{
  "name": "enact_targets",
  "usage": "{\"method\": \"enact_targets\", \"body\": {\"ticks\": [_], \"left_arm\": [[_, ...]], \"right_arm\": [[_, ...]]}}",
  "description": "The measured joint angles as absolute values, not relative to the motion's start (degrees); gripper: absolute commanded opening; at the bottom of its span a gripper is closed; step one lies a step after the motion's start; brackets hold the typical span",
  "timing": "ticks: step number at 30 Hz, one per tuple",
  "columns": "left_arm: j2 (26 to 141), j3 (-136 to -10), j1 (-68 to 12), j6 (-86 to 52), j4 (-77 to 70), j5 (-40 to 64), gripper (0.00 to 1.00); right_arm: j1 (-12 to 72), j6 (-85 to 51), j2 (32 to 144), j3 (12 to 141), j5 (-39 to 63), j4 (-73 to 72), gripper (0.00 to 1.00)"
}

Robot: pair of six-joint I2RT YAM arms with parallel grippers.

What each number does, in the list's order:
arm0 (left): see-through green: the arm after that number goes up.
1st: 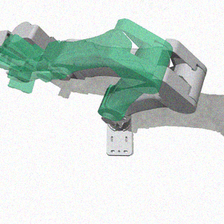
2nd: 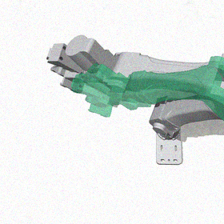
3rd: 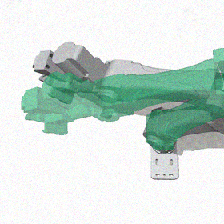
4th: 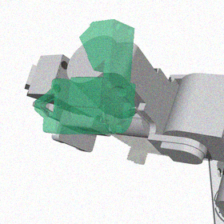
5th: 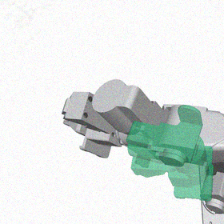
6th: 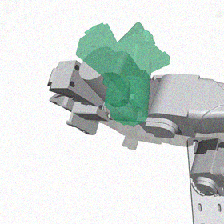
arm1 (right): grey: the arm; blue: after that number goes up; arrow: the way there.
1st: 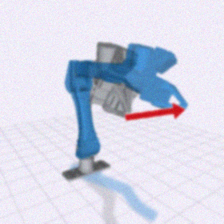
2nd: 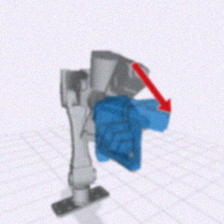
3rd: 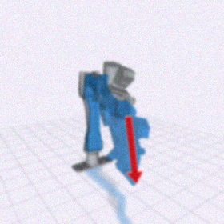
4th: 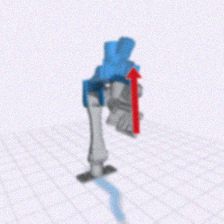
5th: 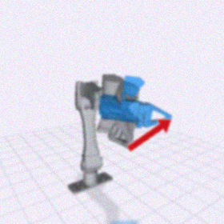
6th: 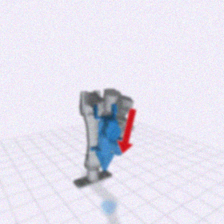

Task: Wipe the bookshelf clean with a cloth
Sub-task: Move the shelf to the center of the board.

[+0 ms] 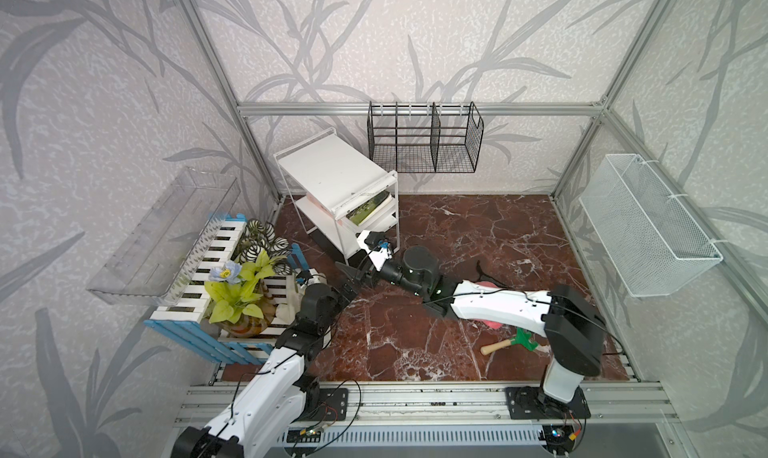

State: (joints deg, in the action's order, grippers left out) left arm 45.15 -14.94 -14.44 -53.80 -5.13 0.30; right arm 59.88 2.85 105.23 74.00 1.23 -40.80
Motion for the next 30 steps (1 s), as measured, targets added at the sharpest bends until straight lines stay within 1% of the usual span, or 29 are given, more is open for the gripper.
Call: {"method": "enact_targets", "body": {"ticks": [3,9,10,12,14,15,19,26,30], "left_arm": [[44.6,-14.9,-14.1,-53.6,-5.2,0.1,1.0],[47.1,-15.8,-13.7,-51.4,-4.7,-0.2,1.0],[48.2,-16.4,-13.6,-50.5,-4.5,-0.5,1.0],[49.7,-17.5,-13.5,-49.1,-4.1,-1.0,1.0],[51.4,-18.9,-13.4,-47.5,-3.5,-1.5,1.0],[51.9,-19.5,-13.4,-46.6,-3.3,-1.7,1.0],[54.1,-22.0,-13.4,-42.2,-1.9,-2.9,1.0],[56.2,-24.3,-13.4,-37.0,-4.2,-1.0,1.0],[56.0,-23.7,-13.4,-35.5,-7.2,1.2,1.0]], "right_arm": [[59.5,4.7,111.4,80.1,-1.5,-41.8,0.77],[59.2,8.2,118.5,87.8,-3.3,-41.4,0.41],[59.0,8.5,119.3,89.2,-3.3,-40.4,0.29],[58.7,9.0,119.6,90.3,-3.4,-39.2,0.15],[57.9,9.0,119.4,90.2,-2.7,-38.3,0.03],[57.5,7.6,119.0,89.9,-2.4,-38.2,0.0],[56.2,6.5,114.0,83.5,-2.4,-38.3,0.0],[52.8,6.7,98.4,64.9,-0.7,-38.8,0.0],[50.4,6.2,88.7,55.7,3.4,-36.9,0.0]]}}
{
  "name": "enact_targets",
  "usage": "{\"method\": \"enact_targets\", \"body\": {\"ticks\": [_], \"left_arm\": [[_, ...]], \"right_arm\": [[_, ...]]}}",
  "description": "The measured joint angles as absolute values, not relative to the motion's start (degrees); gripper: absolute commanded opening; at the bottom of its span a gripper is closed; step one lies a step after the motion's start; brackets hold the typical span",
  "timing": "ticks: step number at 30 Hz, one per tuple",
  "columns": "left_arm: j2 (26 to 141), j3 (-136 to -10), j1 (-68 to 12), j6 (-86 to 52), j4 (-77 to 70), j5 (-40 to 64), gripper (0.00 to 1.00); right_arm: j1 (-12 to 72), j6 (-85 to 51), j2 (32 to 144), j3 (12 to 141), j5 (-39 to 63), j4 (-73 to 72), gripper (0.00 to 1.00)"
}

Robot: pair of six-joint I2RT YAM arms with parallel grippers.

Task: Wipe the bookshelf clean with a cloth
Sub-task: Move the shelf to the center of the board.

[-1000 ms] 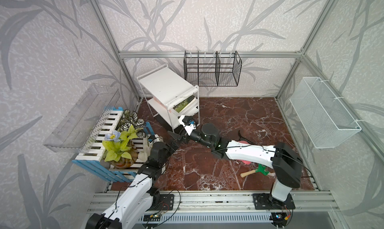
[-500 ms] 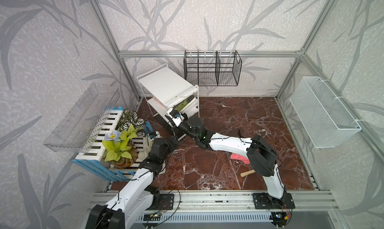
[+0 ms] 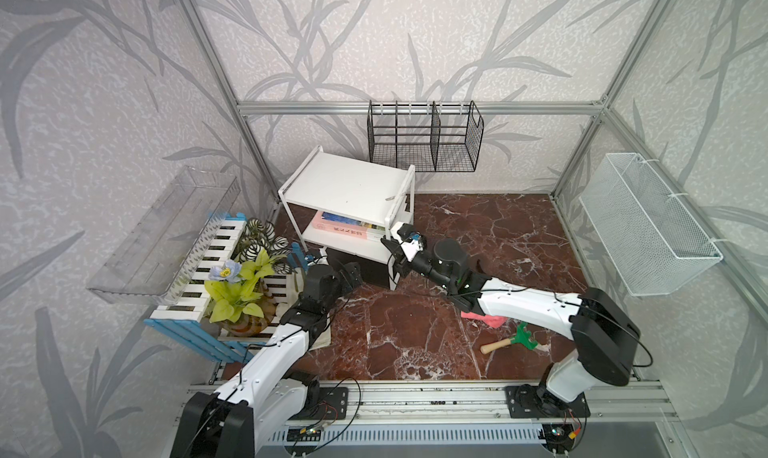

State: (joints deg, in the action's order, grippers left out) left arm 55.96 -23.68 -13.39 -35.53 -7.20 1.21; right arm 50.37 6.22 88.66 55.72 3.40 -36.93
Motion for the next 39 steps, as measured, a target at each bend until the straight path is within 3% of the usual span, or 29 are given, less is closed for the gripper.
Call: {"method": "enact_targets", "body": {"ticks": [7,12,19,24,27,30,33,39], "left_arm": [[54.5,-21.3,-13.5,-32.8,-14.7,10.5,1.0],[51.5,-16.7,-16.0,-31.4,-21.8,20.4,1.0],[41.1,-11.8,-17.1,-29.4,-25.2,20.5,1.0],[42.6,-11.3,-17.1,-28.1,-28.4,21.5,0.98],[47.6,-12.6,-17.2,-27.0,-29.9,22.5,0.88],[53.8,-15.2,-17.5,-25.8,-31.1,23.7,0.87],[60.9,-20.7,-18.0,-23.0,-31.2,25.6,0.77],[73.1,-31.1,-17.9,-16.7,-31.4,25.8,0.35]], "right_arm": [[41.6,4.3,76.6,47.2,8.2,-30.9,0.0],[28.5,3.5,70.4,43.9,19.9,-26.5,0.0],[17.3,4.7,65.4,41.7,29.5,-22.4,0.0],[14.5,4.8,65.5,41.6,32.5,-22.4,0.0],[12.9,5.1,65.7,41.6,35.0,-22.5,0.0],[9.3,5.6,66.4,42.0,39.7,-22.3,0.0],[6.3,6.6,68.1,43.6,43.4,-21.5,0.0],[4.2,7.2,73.2,46.7,47.6,-23.5,0.0]]}}
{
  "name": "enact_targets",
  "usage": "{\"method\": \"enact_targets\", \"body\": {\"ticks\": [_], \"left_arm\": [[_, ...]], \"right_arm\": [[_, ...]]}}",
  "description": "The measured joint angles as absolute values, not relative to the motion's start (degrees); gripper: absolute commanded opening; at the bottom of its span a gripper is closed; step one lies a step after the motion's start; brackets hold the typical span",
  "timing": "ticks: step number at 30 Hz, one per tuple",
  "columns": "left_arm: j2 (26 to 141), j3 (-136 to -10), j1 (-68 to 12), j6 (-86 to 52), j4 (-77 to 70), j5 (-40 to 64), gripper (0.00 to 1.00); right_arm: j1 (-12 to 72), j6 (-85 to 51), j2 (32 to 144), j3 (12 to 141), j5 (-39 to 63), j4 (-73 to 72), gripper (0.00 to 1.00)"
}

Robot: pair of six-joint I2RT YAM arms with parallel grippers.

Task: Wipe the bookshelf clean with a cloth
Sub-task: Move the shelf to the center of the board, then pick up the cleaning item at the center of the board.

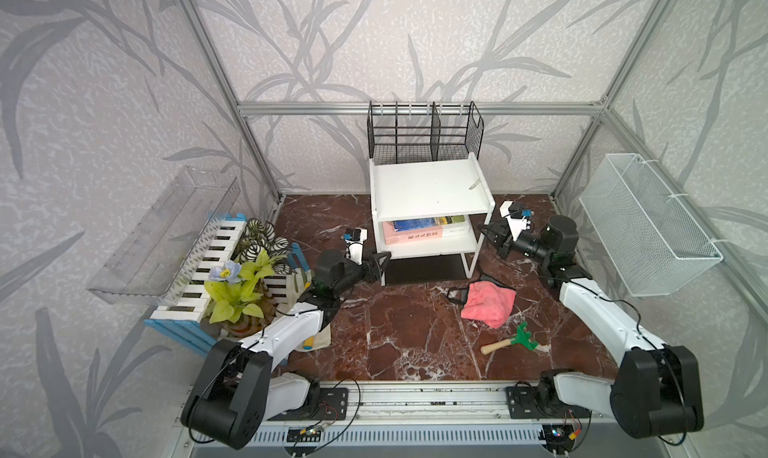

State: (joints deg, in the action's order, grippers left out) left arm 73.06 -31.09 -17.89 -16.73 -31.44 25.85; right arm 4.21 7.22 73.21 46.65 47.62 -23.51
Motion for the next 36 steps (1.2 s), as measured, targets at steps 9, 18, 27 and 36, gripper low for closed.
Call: {"method": "enact_targets", "body": {"ticks": [9,18,27,36], "left_arm": [[76.0,-36.4,-17.9,-6.0,-26.6,19.5,0.08],[74.0,-35.9,-17.8,-10.9,-25.1,23.4,0.82],[56.9,-21.6,-18.0,-21.4,-26.6,13.1,1.0],[56.0,-20.5,-15.5,-25.6,-32.1,9.1,1.0]], "right_arm": [[4.5,7.3,76.1,47.6,50.1,-26.5,0.06],[5.0,0.2,74.2,47.2,33.5,-20.4,0.99],[3.2,-25.9,48.2,37.5,9.8,6.9,0.99],[13.7,-44.5,52.1,24.7,11.6,26.0,0.97]]}}
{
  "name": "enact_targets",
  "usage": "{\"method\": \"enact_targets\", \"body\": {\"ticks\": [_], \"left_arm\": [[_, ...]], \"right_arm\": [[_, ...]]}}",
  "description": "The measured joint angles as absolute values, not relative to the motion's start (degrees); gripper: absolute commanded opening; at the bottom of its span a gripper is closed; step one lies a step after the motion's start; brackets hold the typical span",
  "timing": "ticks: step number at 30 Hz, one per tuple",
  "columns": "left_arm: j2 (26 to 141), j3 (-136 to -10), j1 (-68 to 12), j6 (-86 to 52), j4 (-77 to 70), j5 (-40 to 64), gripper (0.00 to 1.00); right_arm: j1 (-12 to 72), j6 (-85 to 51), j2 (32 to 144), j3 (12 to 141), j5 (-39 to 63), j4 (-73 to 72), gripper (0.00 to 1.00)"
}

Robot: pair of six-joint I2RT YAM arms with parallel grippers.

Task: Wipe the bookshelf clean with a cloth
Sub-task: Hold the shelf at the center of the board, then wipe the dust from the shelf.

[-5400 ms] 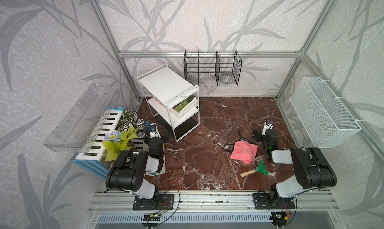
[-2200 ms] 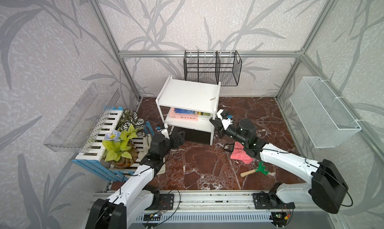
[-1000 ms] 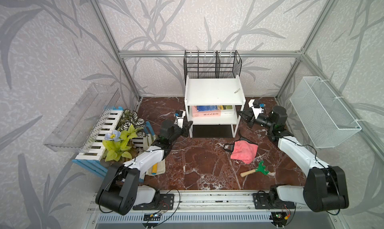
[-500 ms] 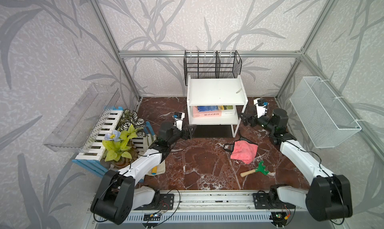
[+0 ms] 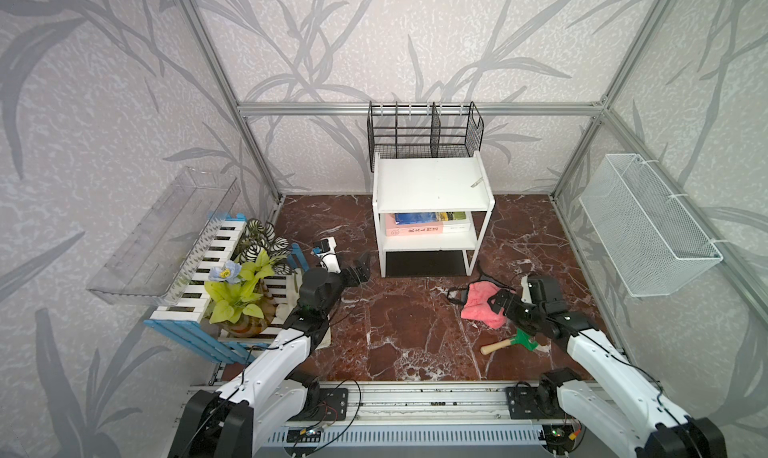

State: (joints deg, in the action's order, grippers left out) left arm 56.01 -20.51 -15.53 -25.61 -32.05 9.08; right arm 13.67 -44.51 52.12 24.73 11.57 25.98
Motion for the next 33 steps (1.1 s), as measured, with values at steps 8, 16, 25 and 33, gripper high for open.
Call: {"method": "enact_targets", "body": {"ticks": [8,16,25,33], "left_arm": [[64.5,-24.7,-15.6,-18.9,-36.1,19.4,0.95],[71.7,-33.1,-15.7,-10.2,-36.7,26.6,0.68],[74.5,-35.6,-16.3,-6.5,-38.3,29.6,0.14],[75.3,-35.7,-16.4,-0.1,-39.4,29.6,0.0]], "right_arm": [[21.2,-40.5,65.9,28.7,6.9,21.1,0.1],[36.3,-10.0,66.7,36.9,-1.8,11.8,0.0],[46.5,25.6,89.4,42.7,-7.2,-10.1,0.0],[46.8,48.5,110.3,52.1,-17.5,-26.0,0.0]]}}
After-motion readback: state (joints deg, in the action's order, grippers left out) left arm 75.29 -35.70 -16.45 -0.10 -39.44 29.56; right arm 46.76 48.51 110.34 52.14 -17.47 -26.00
